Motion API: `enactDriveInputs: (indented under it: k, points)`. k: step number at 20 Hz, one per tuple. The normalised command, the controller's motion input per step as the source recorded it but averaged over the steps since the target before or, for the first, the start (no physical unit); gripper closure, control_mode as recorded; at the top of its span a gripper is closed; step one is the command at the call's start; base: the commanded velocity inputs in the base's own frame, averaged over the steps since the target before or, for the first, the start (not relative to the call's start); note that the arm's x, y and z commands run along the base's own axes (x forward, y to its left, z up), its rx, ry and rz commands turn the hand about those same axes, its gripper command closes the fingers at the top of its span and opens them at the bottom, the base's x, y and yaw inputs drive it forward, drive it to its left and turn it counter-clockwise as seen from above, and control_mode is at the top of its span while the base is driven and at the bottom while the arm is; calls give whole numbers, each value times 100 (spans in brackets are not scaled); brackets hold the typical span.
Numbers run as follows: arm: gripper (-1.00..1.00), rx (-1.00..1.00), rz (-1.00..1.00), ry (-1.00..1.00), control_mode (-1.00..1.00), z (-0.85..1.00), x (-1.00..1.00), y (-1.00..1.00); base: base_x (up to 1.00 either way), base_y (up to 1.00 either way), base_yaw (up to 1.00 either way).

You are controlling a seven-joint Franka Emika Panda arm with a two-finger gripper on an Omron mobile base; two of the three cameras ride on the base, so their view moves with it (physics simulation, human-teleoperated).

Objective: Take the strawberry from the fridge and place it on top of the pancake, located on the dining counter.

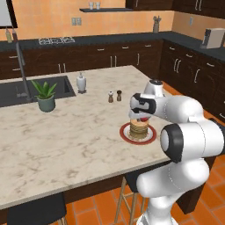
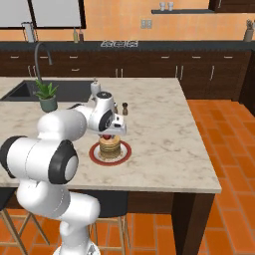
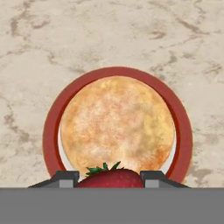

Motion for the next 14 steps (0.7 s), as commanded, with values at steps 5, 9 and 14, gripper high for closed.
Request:
enactDriveInputs:
  k: [5,9,14]
  points:
    - [100,0,2,0,-100,-17,1,0,0,0,0]
    - [100,0,3,0,-100,-13,0,0,0,0,0]
    - [100,0,3,-2,-100,5,1,0,0,0,0]
